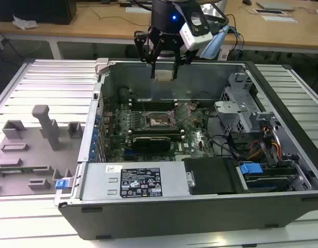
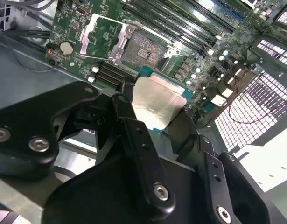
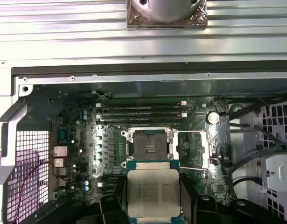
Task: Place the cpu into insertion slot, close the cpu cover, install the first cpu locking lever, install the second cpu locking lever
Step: 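Place the cpu into insertion slot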
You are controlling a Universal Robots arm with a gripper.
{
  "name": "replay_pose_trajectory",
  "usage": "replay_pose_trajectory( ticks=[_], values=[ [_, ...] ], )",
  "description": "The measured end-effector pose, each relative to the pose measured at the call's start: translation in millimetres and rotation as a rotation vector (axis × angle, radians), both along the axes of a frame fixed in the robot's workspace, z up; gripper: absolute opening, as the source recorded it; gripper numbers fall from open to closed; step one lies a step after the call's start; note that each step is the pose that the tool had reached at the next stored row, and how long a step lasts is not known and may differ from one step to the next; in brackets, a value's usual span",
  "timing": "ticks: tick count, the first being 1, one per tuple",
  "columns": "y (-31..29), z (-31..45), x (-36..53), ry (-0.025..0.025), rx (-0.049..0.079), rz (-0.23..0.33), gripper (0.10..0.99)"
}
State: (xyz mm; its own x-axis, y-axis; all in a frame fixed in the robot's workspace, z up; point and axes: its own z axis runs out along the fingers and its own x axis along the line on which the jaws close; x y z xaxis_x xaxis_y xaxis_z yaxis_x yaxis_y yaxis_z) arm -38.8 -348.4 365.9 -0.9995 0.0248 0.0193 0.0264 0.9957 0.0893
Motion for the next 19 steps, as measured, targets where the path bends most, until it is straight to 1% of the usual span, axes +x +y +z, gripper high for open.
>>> replay_pose_trajectory(
  ticks=[6, 8, 10, 11, 12, 13, 15, 16, 19],
  values=[
    [0.0, -0.6, 0.0, 0.0, 0.0, 0.0, 0.541],
    [0.0, -3.3, 0.0, -0.0003, 0.0, 0.0, 0.541],
    [0.0, -7.8, 0.0, -0.0015, 0.0, 0.0, 0.541],
    [0.0, -10.3, 0.0, -0.0033, 0.0, 0.0, 0.541],
    [0.0, -13.6, 0.0, -0.0118, 0.0, 0.0, 0.541],
    [0.0, -15.3, 0.0, -0.0151, 0.0, 0.0, 0.541],
    [0.0, -18.7, -0.1, -0.0195, 0.0, 0.0, 0.541],
    [0.0, -20.2, -0.1, -0.0206, 0.0, 0.0, 0.541],
    [0.0, -28.6, -0.3, -0.0265, 0.0, 0.0, 0.541]
  ],
)
